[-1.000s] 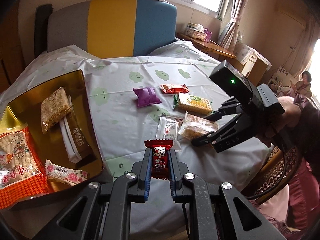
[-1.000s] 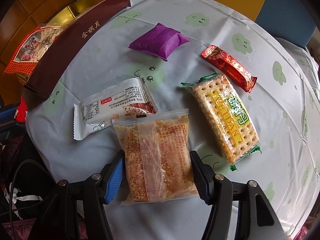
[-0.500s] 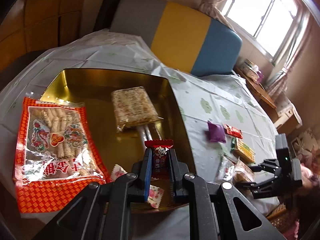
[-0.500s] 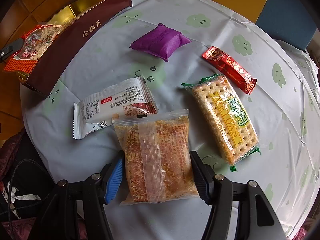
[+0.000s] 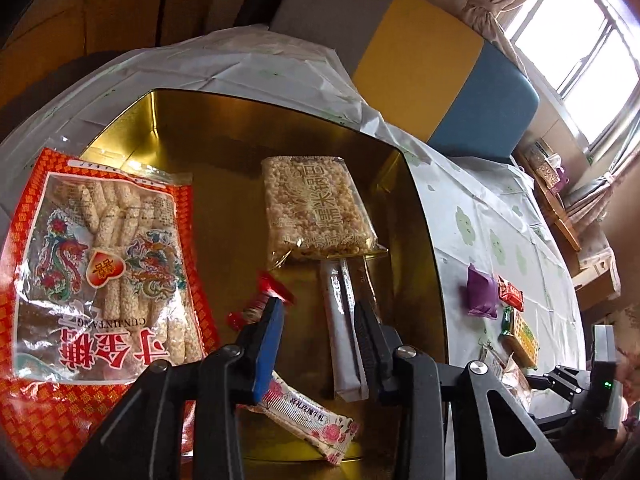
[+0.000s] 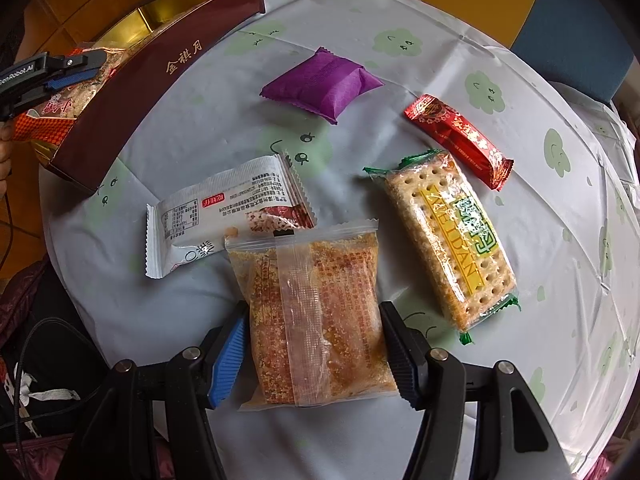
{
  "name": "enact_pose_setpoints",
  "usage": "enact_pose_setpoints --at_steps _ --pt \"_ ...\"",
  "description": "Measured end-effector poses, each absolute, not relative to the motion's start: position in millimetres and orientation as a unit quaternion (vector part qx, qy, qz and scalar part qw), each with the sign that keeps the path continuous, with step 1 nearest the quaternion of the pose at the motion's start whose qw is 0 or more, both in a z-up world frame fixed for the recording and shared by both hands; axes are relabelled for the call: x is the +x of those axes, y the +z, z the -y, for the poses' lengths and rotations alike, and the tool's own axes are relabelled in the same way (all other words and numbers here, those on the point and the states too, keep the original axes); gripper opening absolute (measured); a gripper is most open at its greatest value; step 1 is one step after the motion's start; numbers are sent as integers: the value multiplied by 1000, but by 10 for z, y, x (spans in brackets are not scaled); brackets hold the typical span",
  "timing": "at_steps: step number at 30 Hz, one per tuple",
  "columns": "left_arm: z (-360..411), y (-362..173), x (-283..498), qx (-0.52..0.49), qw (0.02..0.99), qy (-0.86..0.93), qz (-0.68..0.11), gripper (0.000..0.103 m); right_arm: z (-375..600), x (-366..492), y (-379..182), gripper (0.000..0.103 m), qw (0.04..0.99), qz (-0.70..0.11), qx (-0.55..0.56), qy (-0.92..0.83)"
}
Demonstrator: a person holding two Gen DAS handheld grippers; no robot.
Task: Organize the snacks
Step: 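Lower the red candy into the gold tray and open the left gripper, then lift the clear rice-bar bag toward the gold tray with the right gripper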
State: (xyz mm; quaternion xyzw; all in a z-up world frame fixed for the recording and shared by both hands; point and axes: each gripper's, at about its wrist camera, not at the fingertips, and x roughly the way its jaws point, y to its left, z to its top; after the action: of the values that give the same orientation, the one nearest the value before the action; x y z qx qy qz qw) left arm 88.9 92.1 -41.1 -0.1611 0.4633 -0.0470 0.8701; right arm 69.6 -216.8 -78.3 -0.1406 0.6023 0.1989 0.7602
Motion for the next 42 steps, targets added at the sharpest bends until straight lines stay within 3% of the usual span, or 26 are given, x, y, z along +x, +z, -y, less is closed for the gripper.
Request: enact_pose_setpoints --at_steps 19,42 --pt "-795 -303 334 -51 888 10 -458 38 2149 677 -780 64 762 -599 -148 197" --pt "-851 -233 214 -44 896 17 -441 38 2176 604 -411 61 800 -584 -89 105"
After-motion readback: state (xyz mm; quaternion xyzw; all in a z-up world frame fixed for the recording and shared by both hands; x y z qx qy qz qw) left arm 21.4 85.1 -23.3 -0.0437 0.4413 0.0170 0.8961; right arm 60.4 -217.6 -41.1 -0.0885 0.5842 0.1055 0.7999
